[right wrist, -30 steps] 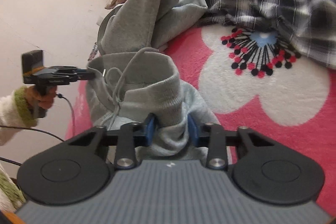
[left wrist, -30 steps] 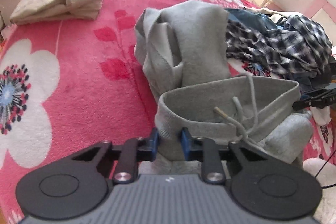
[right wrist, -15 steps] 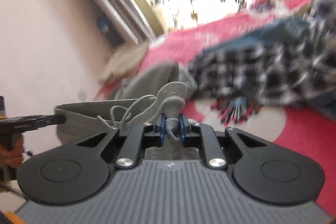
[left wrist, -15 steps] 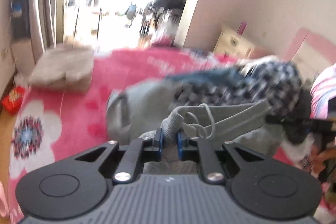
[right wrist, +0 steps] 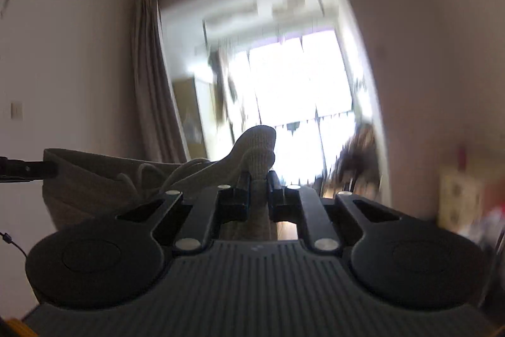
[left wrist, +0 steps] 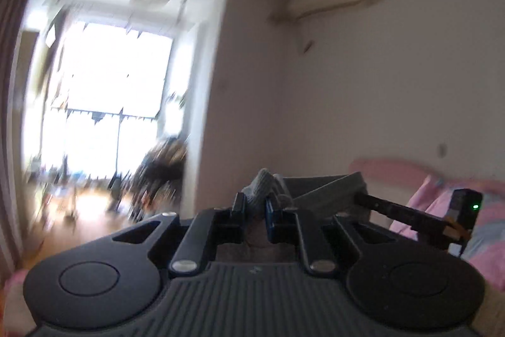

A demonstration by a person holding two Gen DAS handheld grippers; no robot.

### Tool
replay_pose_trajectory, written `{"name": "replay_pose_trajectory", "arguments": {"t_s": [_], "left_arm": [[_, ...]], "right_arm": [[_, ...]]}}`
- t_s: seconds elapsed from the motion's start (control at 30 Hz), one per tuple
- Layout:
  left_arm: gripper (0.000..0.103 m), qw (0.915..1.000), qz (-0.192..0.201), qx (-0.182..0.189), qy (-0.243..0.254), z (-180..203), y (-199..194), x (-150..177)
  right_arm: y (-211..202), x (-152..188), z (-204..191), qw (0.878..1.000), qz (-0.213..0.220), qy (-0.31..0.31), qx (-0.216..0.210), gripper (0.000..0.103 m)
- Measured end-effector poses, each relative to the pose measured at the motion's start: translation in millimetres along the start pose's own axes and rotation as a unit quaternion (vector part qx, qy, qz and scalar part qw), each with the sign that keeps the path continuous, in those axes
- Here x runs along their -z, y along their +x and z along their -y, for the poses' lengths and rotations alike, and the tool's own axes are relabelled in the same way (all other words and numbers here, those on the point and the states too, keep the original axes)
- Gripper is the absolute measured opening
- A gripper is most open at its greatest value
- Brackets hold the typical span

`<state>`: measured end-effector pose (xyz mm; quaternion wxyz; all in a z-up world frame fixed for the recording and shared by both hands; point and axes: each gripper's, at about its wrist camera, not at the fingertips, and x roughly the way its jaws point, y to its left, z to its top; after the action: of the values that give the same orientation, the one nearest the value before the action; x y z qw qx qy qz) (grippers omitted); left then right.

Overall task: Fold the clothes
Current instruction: 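Lift the grey sweatpants high with both grippers and shake them out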

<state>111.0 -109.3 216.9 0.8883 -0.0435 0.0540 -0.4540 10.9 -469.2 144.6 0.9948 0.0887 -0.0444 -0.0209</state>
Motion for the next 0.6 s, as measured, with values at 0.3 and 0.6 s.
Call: {"name": "replay_pose_trajectory", "arguments": {"t_s": [0.3, 0.6], "left_arm": [[0.013, 0.9842, 0.147, 0.09, 0.039, 98.4, 11.0, -128.0], [0.013, 0.9778, 0.184, 0.1, 0.005, 126.9, 27.5, -130.2]], "right_arm": [[-53.4, -216.5, 42.3, 0.983, 0.152, -0.091, 0.04, 0.009], [-37.1, -315.3, 40.6, 0.966, 0.185, -0.177, 0.046, 0.009]]}}
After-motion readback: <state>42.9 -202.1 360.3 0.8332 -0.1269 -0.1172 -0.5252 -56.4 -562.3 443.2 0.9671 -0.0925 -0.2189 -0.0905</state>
